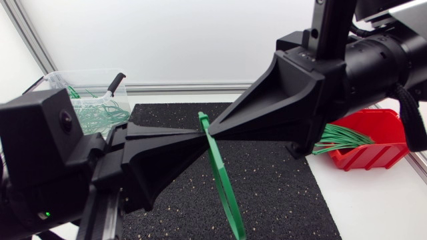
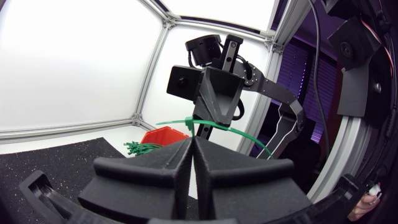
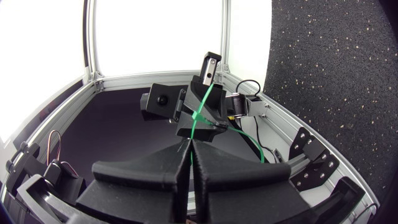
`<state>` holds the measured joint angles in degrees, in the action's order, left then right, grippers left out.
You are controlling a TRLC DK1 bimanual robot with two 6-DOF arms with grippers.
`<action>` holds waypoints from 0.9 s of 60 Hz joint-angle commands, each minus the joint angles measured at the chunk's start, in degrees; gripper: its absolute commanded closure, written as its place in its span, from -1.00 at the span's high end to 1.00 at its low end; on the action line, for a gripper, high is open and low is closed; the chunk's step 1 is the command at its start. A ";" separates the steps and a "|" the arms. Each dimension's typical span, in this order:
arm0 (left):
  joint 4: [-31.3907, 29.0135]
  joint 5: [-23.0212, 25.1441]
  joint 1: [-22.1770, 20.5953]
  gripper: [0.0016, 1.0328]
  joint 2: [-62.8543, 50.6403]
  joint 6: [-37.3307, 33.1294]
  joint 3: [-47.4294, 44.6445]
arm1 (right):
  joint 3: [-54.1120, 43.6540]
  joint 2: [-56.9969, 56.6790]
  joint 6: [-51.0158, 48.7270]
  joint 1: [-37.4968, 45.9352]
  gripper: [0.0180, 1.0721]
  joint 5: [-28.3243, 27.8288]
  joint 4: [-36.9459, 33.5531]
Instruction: Take a green cable tie from the red box, thread the tail through the head to close it, then place it in the transparent bin on the left.
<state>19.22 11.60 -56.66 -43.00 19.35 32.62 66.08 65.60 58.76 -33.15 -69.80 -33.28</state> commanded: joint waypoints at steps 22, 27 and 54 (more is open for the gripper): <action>0.02 -3.33 -3.98 -0.92 0.99 -3.62 -0.19 | 1.15 3.57 1.44 0.80 -0.89 2.04 -2.05; -0.24 -3.33 -4.07 -0.92 0.90 -4.06 -0.37 | 0.98 3.74 1.44 1.15 -0.84 2.04 -2.05; -1.82 -2.89 -2.40 -0.92 0.29 -9.95 -2.12 | 0.19 -0.65 0.48 2.82 -0.24 2.04 -1.62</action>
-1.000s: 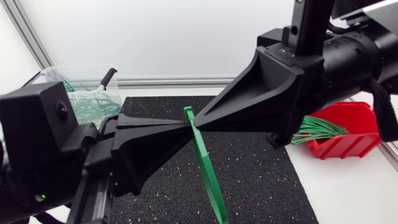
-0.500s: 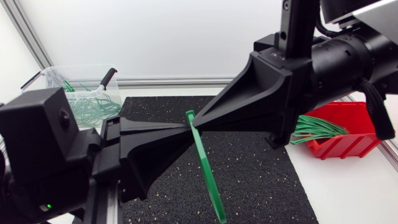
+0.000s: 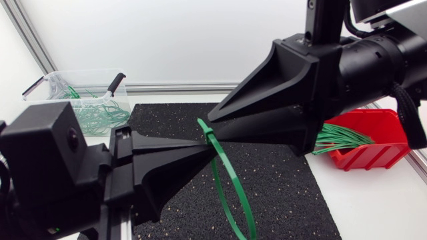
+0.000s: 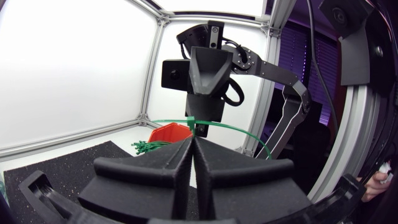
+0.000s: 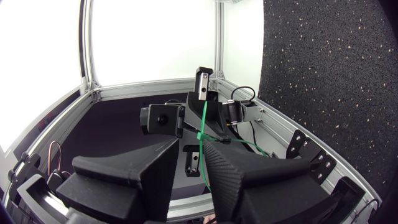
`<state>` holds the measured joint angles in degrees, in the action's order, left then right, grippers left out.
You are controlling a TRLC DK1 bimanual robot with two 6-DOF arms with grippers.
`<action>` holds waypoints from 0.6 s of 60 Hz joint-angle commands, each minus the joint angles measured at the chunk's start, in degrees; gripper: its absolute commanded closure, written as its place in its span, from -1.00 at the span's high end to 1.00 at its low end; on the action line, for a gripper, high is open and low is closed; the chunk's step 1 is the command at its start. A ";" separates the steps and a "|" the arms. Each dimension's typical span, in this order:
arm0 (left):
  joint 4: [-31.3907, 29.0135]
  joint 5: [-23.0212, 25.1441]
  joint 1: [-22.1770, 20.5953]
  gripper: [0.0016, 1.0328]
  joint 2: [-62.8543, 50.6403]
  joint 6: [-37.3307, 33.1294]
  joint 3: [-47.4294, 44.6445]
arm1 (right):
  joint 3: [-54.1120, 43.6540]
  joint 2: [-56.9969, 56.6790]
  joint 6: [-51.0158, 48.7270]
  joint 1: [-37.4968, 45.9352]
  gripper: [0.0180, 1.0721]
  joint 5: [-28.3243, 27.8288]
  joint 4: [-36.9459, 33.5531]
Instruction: Take a green cable tie from the red box, thread the tail through the head to close it, then place it in the transparent bin on the left.
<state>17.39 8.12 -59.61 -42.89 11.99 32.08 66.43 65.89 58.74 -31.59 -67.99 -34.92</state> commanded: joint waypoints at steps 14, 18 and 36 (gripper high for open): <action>-0.16 0.58 2.40 -0.92 -0.35 -8.30 -2.46 | -1.92 -0.85 0.32 4.61 -0.16 -0.57 3.89; -0.16 0.58 2.84 -0.92 -0.35 -10.41 -2.90 | -2.27 0.29 -0.03 5.23 -0.16 -0.92 5.03; 0.19 -1.53 2.57 -0.92 -2.19 -19.55 -3.25 | -1.13 7.76 -10.31 5.58 -0.17 -3.38 6.00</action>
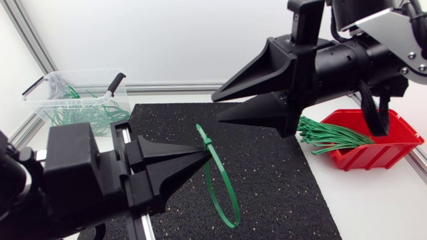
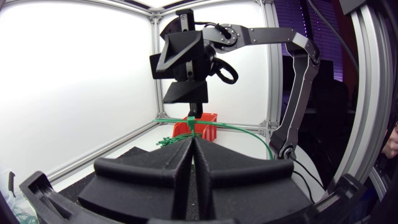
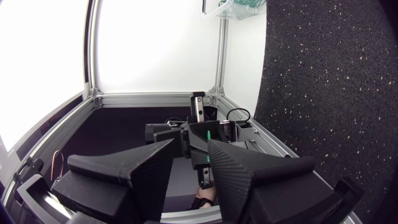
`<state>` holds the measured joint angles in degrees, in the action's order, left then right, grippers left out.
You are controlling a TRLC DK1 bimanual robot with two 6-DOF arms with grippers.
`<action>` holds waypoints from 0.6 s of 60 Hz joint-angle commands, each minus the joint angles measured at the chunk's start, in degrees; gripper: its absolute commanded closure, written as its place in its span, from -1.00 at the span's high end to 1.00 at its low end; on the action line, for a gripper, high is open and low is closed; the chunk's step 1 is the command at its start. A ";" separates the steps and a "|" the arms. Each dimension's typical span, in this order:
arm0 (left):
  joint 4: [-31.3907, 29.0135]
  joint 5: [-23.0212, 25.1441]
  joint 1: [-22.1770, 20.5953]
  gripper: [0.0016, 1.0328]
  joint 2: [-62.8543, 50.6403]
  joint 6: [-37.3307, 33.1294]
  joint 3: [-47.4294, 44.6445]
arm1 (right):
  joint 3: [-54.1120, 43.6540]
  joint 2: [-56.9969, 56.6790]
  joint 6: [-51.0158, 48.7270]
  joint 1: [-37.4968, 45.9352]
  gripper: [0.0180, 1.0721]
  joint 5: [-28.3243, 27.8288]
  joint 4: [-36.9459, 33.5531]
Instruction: Take a green cable tie from the red box, thread the tail through the head to close it, then place it in the transparent bin on the left.
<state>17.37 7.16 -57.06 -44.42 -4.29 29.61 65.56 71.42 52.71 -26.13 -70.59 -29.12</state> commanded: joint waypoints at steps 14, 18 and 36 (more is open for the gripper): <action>-0.14 -1.62 -0.69 -0.92 -0.84 -5.02 -0.34 | -0.61 5.05 -9.20 -0.15 -0.17 -3.07 -0.85; -0.14 -1.62 -0.77 -0.92 -1.10 -5.37 -0.34 | -0.87 4.87 -9.55 -0.76 -0.17 -3.33 -1.02; 0.30 -2.41 -1.57 -0.92 -2.07 -6.60 -0.25 | -0.96 4.17 -12.98 -3.05 -0.55 -2.80 -3.48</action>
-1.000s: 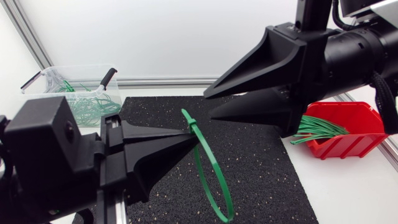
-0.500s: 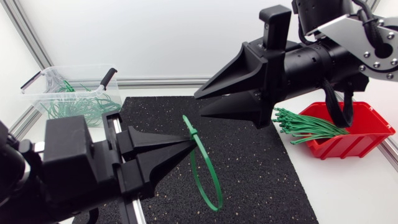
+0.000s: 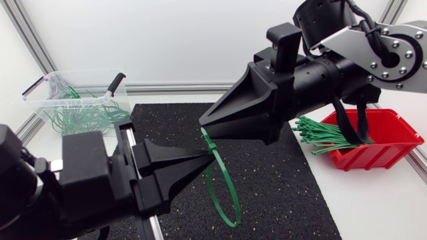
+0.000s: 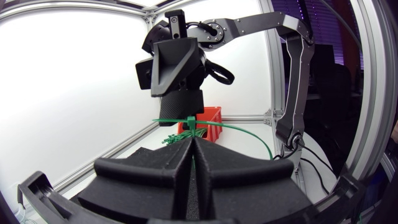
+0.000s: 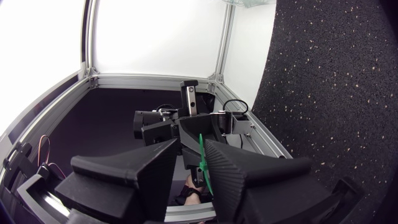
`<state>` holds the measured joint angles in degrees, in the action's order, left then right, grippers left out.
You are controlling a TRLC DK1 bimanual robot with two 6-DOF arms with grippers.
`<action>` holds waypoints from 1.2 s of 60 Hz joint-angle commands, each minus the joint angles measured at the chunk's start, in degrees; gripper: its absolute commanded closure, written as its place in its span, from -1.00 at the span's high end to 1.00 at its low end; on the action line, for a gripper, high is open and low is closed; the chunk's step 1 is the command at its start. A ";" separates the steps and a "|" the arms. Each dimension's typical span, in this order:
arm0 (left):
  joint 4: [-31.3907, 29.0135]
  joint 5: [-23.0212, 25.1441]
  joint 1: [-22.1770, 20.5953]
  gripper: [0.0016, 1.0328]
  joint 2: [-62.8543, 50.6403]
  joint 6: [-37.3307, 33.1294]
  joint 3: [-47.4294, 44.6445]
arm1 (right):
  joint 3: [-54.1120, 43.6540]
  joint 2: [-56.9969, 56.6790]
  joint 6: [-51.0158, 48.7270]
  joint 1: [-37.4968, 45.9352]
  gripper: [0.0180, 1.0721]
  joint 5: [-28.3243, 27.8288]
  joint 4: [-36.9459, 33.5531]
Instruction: Take a green cable tie from the red box, thread the tail through the head to close it, then place it in the transparent bin on the left.
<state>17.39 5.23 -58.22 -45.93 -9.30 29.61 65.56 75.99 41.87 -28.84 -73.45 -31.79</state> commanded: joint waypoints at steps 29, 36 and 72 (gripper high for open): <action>0.28 -0.49 -0.32 -0.92 -1.26 -1.51 0.28 | -2.54 -1.45 -3.72 -0.34 -0.65 0.33 -3.37; 0.37 -0.75 -0.58 -0.92 -1.62 -1.51 0.54 | -2.98 -1.72 -4.25 -0.34 -0.65 0.59 -3.80; -1.39 -5.85 -6.82 -0.92 -0.65 -1.51 1.42 | -1.31 -0.49 -4.34 -1.48 -0.89 4.54 -3.72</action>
<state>16.40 0.10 -62.15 -46.87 -9.52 29.65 63.64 74.89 38.04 -30.06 -69.69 -35.81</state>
